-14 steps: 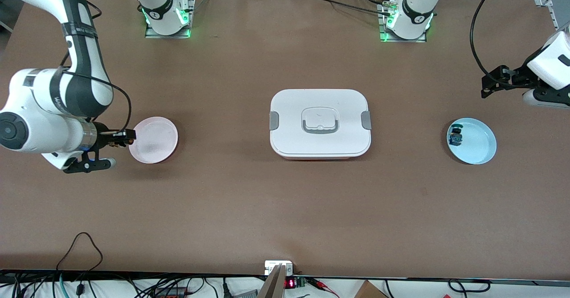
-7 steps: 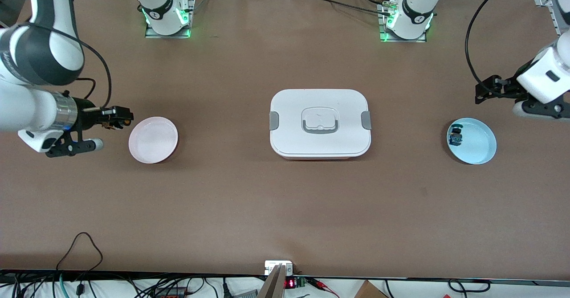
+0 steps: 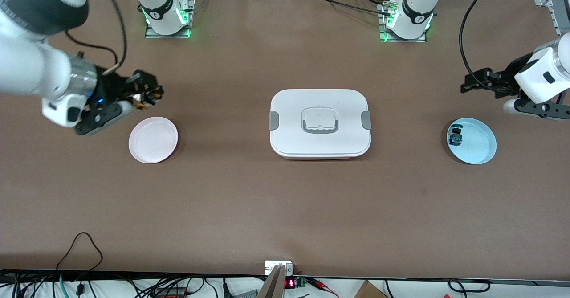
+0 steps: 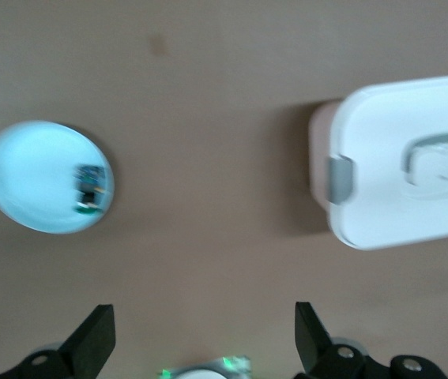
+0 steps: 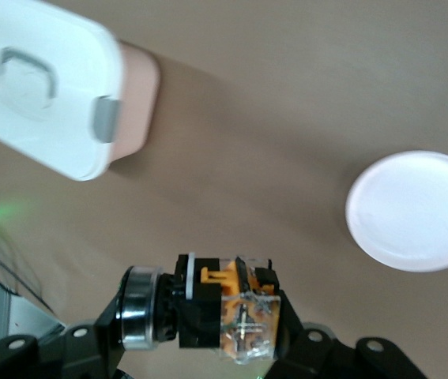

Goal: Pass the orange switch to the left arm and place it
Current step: 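Lift the orange switch with the right gripper and raise it above the plate, then carry the switch over the box while the left gripper reaches toward it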

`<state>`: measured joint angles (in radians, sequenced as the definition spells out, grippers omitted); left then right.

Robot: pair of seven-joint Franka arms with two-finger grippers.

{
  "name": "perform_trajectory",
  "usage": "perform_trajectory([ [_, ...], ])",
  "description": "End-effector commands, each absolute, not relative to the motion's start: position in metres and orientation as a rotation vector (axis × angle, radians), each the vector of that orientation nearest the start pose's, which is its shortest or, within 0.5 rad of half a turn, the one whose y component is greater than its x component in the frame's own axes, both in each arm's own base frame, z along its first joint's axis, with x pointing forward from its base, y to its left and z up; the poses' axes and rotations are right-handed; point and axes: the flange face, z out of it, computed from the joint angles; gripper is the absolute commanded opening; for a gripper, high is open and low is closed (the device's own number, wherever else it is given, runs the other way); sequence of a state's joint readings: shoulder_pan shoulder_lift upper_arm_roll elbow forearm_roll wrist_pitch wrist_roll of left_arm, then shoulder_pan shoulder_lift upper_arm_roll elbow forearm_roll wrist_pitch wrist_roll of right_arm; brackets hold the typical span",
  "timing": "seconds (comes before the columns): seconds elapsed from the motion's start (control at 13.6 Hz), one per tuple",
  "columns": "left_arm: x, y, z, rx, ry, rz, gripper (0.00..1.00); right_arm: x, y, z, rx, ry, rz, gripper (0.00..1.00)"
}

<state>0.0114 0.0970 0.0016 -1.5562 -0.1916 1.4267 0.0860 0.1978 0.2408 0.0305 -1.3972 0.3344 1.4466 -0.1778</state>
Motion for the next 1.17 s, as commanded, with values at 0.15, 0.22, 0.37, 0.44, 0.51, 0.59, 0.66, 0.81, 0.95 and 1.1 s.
perform_trajectory([
  [0.15, 0.555, -0.021, 0.564, -3.616, -0.045, 0.600, 1.00, 0.569, 0.215, 0.602, -2.428, -0.868, 0.122, 0.00],
  [0.22, 0.554, -0.025, 0.563, -3.672, -0.099, 0.647, 1.00, 0.569, 0.219, 0.602, -2.341, -0.951, 0.084, 0.00],
  [0.37, 0.554, -0.039, 0.564, -3.755, -0.209, 0.749, 1.00, 0.576, 0.229, 0.598, -2.201, -1.083, -0.017, 0.00],
  [0.44, 0.554, -0.049, 0.561, -3.801, -0.326, 0.856, 1.00, 0.577, 0.243, 0.595, -2.126, -1.161, -0.081, 0.00],
  [0.51, 0.554, -0.056, 0.560, -3.847, -0.409, 0.947, 1.00, 0.580, 0.256, 0.592, -2.065, -1.229, -0.145, 0.00],
  [0.59, 0.554, -0.061, 0.557, -3.891, -0.461, 1.031, 1.00, 0.574, 0.272, 0.598, -1.990, -1.306, -0.229, 0.00],
  [0.66, 0.554, -0.068, 0.554, -3.943, -0.487, 1.111, 1.00, 0.568, 0.293, 0.602, -1.955, -1.351, -0.292, 0.00],
  [0.81, 0.555, -0.078, 0.552, -4.013, -0.620, 1.263, 1.00, 0.567, 0.308, 0.601, -1.934, -1.370, -0.324, 0.00],
  [0.95, 0.556, -0.095, 0.545, -4.070, -0.752, 1.337, 1.00, 0.560, 0.329, 0.607, -1.871, -1.389, -0.361, 0.00],
  [1.1, 0.545, -0.124, 0.540, -4.116, -0.901, 1.345, 1.00, 0.557, 0.343, 0.606, -1.724, -1.399, -0.435, 0.00],
])
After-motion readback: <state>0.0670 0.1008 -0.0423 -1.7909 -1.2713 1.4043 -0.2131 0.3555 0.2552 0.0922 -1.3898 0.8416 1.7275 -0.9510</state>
